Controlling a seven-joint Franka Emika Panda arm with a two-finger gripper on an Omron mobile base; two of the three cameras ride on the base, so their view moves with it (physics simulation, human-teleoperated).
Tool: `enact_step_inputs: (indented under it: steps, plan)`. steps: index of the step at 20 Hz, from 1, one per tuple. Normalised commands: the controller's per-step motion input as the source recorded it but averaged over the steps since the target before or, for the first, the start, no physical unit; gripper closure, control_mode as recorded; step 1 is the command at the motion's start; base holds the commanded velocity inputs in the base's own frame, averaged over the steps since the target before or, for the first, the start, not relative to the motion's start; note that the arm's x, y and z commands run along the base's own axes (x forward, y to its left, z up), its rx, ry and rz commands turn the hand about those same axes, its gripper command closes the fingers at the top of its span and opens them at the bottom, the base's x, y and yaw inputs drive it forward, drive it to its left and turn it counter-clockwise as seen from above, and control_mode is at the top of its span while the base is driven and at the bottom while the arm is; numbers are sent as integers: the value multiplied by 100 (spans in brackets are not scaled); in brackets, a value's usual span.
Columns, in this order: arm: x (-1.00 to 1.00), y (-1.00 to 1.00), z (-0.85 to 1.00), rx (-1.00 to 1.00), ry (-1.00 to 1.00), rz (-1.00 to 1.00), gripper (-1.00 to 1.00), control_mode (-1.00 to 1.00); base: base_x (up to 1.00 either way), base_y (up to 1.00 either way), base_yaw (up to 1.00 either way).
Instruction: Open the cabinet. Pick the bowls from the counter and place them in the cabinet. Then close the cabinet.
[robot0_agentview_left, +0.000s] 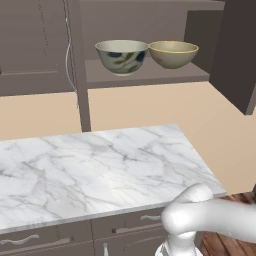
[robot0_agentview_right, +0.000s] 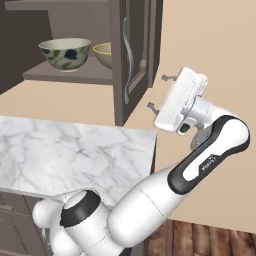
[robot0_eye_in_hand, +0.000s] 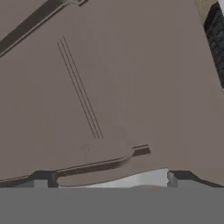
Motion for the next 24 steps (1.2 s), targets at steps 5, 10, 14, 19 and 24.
enact_step_inputs:
  steps: [5, 10, 14, 19, 24]
  plan:
    - [29, 16, 0, 0, -15, -1, -100, -100, 0, 0, 0]
    - [49, 24, -8, -2, -8, -24, -100, -100, 0, 0, 0]
    - [66, 43, -23, 0, 0, -38, -100, -100, 0, 0, 0]
    - [51, 26, -10, 0, 2, -32, -100, -100, 0, 0, 0]
    - [0, 75, 0, 0, 0, -29, -100, -100, 0, 0, 0]
